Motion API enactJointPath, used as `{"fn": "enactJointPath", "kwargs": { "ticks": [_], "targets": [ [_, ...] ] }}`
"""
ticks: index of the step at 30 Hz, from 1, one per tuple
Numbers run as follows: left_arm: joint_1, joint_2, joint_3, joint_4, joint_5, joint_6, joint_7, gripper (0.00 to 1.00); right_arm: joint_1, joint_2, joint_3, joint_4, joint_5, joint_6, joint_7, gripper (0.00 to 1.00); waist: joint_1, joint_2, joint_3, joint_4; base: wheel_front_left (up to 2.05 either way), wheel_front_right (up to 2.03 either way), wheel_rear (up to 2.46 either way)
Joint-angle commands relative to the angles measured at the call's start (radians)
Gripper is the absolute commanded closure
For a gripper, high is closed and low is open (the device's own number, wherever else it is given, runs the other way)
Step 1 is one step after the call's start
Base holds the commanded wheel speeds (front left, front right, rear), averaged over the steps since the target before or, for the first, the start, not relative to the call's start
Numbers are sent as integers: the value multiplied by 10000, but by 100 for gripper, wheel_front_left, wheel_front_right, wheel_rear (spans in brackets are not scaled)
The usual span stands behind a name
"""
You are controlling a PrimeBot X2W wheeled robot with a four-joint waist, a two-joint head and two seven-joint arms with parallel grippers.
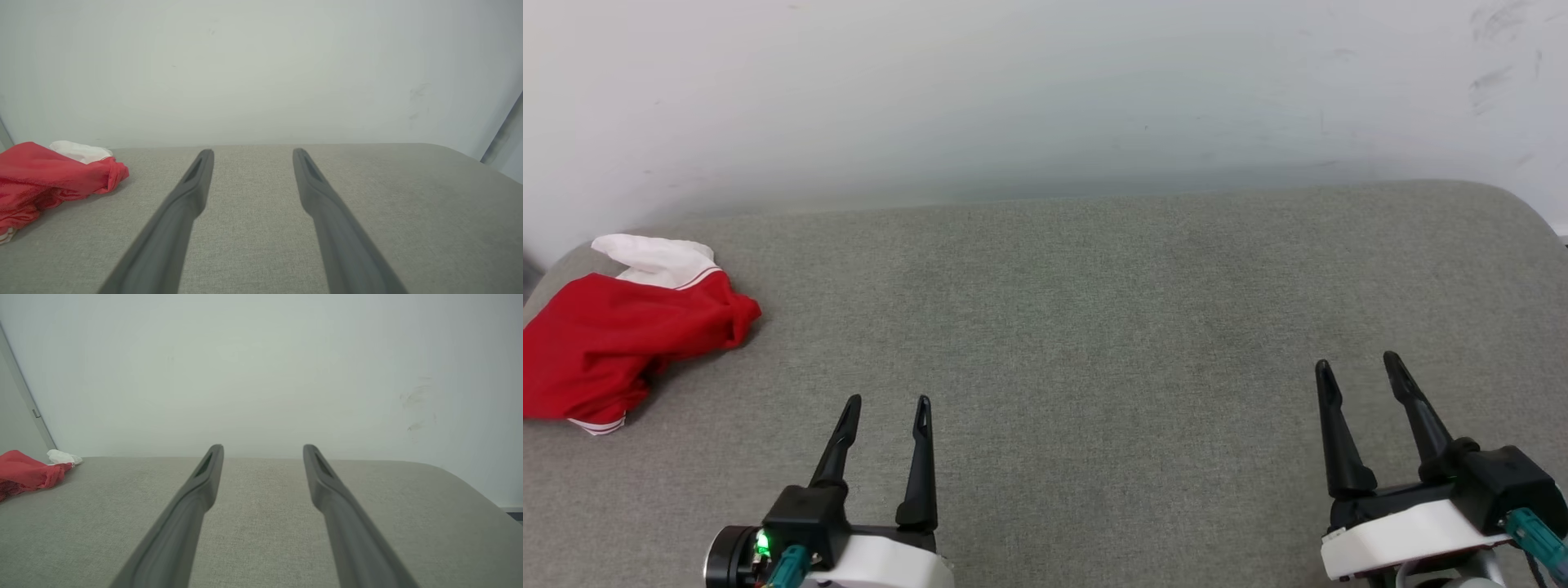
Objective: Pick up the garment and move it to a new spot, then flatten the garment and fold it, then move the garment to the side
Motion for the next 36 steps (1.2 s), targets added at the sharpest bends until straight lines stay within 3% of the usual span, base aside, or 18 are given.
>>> {"fn": "enactJointPath", "kwargs": {
  "ticks": [1, 9, 17, 26, 36],
  "targets": [
    [137, -120, 220, -94, -53, -161, -92, 0, 80, -29, 137, -96, 67, -3, -118, 0, -1, 0, 1, 3, 0, 0, 0],
    [462, -861, 1367, 46, 145, -1548, -251, 0, 130, -30, 40, 67, 615, -3, -268, 0, -1, 0, -15, -28, 0, 0, 0],
    [714, -1278, 2002, 227, 887, -2456, -394, 0, 212, -32, 130, 457, 304, -3, -404, 0, -1, 0, -54, -88, 0, 0, 0],
    [844, -1405, 2148, 161, 1756, -2801, -559, 0, 262, -34, 196, 558, -271, -3, -565, 0, -1, 0, -66, -93, 0, 0, 0],
    [810, -1421, 2109, 267, 1576, -2864, -536, 0, 284, -33, 235, 625, -121, -3, -548, 0, -1, 0, -49, 42, 0, 0, 0]
  ]
}}
